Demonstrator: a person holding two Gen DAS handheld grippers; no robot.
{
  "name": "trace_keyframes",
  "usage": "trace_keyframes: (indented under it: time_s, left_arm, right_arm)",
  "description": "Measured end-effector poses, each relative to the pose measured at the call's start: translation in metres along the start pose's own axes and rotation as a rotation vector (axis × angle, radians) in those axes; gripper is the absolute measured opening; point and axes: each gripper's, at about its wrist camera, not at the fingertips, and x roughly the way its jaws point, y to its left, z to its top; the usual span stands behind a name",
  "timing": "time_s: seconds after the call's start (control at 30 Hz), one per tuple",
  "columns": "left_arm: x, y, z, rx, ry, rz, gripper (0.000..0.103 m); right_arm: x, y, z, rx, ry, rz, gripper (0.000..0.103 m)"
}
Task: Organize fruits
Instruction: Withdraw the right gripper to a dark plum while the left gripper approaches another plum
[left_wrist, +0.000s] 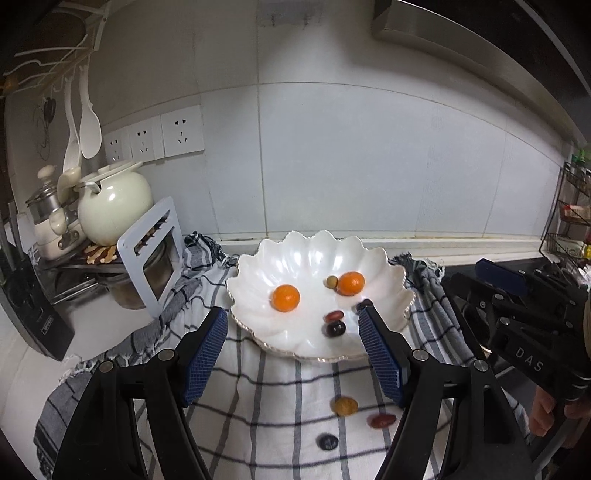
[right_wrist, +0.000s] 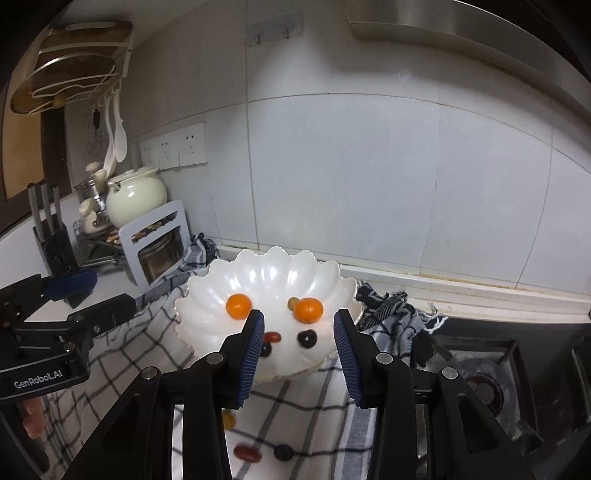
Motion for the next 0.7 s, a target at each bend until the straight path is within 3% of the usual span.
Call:
trace_keyframes:
  time_s: [0.7]
  left_arm:
    - [-0.016, -0.011, -0.061, 0.044, 0.109, -0.024, 0.073]
  right_arm:
    - [-0.014, 0.013, -0.055, -0.042, 0.089, 0.048, 0.041]
